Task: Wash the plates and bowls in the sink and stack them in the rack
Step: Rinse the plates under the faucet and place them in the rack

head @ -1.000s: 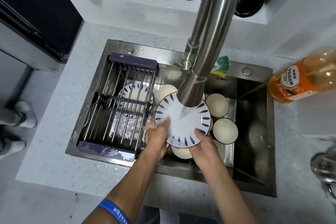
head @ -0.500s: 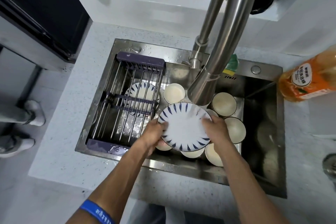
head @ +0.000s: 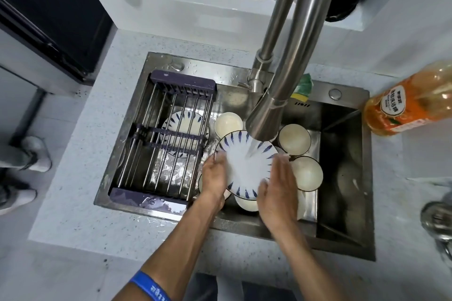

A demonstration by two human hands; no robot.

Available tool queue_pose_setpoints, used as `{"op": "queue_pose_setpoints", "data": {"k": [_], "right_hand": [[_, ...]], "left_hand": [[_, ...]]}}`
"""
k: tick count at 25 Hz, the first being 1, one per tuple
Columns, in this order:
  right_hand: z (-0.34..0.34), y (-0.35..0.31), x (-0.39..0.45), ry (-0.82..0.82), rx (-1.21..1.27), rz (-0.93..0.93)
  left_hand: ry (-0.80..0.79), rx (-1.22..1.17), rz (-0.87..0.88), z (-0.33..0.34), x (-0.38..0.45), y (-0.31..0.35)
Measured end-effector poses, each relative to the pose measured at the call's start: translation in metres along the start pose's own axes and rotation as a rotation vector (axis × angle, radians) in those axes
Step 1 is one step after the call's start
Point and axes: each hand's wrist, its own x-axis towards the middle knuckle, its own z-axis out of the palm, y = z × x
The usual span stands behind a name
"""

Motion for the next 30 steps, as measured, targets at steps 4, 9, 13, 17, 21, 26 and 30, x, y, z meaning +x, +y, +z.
{"op": "queue_pose_setpoints", "data": {"k": [4, 9, 13, 17, 21, 26, 30], "right_hand": [[0.008, -0.019, 0.026, -0.482, -0.005, -0.282], [0.013, -0.018, 0.027, -0.537, -0.098, -0.307], [0.014, -0.015, 0.032, -0.43, -0.152, -0.225], [0.022, -0.025, 0.031, -0.403, -0.03, -0.224], [0.016, -0.021, 0.03, -0.137, -0.208, -0.203], [-0.026, 0.013, 0.032, 0.071, 0.358, 0.32], [-0.034, 0.014, 0.028, 0.106, 0.52, 0.314]], "left_hand": [[0.02, 0.112, 0.063, -0.008, -0.008, 0.0], [0.054, 0.129, 0.056, -0.009, -0.005, 0.004], [0.1, 0.183, 0.068, -0.01, -0.004, 0.0], [0.041, 0.166, 0.106, -0.009, -0.007, -0.005], [0.021, 0.021, 0.094, -0.018, 0.001, -0.002], [-0.092, -0.097, -0.118, -0.021, 0.007, -0.004], [0.002, -0.03, -0.109, 0.0, 0.014, -0.003]]}}
